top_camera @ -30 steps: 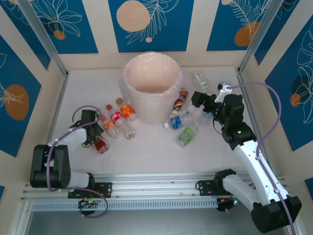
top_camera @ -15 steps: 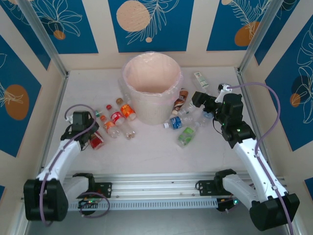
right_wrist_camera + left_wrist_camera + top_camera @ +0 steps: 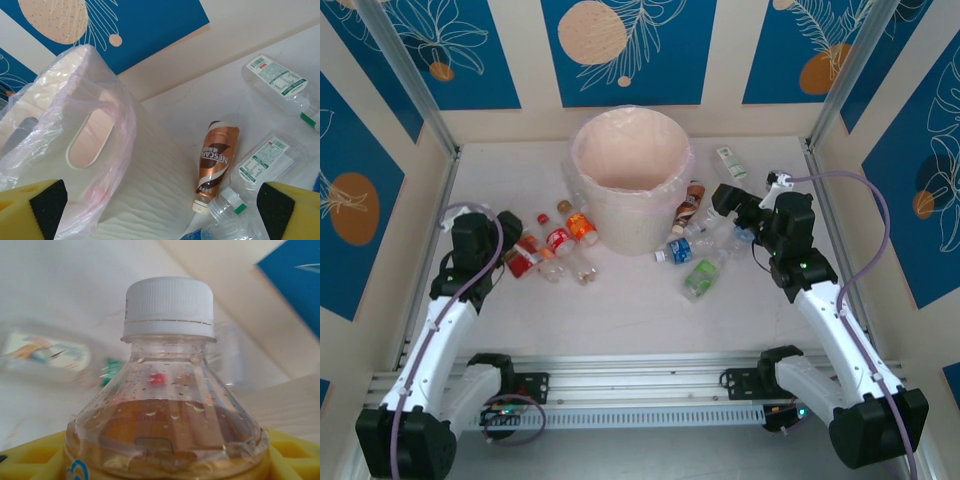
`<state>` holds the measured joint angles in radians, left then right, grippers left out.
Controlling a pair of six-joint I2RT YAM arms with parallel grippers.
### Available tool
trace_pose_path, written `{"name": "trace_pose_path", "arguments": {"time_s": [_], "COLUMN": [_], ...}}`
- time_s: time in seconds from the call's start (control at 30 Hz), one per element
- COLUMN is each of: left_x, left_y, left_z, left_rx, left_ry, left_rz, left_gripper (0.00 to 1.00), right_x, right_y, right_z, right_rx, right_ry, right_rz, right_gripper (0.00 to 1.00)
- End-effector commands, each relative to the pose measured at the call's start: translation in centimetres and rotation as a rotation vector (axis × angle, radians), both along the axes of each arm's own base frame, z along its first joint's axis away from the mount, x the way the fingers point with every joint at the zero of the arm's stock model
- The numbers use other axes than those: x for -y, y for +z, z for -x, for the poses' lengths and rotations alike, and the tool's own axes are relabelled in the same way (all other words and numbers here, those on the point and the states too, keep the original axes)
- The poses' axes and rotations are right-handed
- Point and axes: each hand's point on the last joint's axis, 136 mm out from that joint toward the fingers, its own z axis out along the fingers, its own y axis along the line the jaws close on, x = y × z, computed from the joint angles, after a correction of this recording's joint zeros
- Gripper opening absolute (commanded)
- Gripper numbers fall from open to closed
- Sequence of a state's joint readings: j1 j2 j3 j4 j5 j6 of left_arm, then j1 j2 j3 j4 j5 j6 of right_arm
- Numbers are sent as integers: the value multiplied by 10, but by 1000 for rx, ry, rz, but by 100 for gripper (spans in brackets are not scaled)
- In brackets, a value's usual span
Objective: Put the plastic bottles in the bin
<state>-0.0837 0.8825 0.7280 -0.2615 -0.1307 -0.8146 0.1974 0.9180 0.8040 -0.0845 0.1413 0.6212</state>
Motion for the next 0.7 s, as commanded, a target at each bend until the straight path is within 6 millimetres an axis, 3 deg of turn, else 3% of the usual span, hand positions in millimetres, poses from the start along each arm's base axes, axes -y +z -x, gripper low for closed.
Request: {"name": "trace_pose_path", "arguments": {"time_s": [0.0,0.33,0.43,0.57,0.67], "left_x": [32,99,135,188,207], "left_y": [79,216,251,271,275], "left_z": [-24,-52,-62,-75,-89], "left_rx": [251,607,692,707,709], "left_ry": [-107,-315,-449,-586,-599], "left_rz": [69,-25,6,-72,-154], "left_gripper": [40,37,37,37,37], "right_x": [-3,-5,-4,-4,-3], "right_y": [13,15,17,21,22], "right_z": [-5,-1,-2,0,2], "right_rx": [49,39,44,47,46], "right_ry": [13,31,27,27,23], "right_rz": [-32,-26,-31,-33,-33], "right_gripper": [100,100,100,100,100]}}
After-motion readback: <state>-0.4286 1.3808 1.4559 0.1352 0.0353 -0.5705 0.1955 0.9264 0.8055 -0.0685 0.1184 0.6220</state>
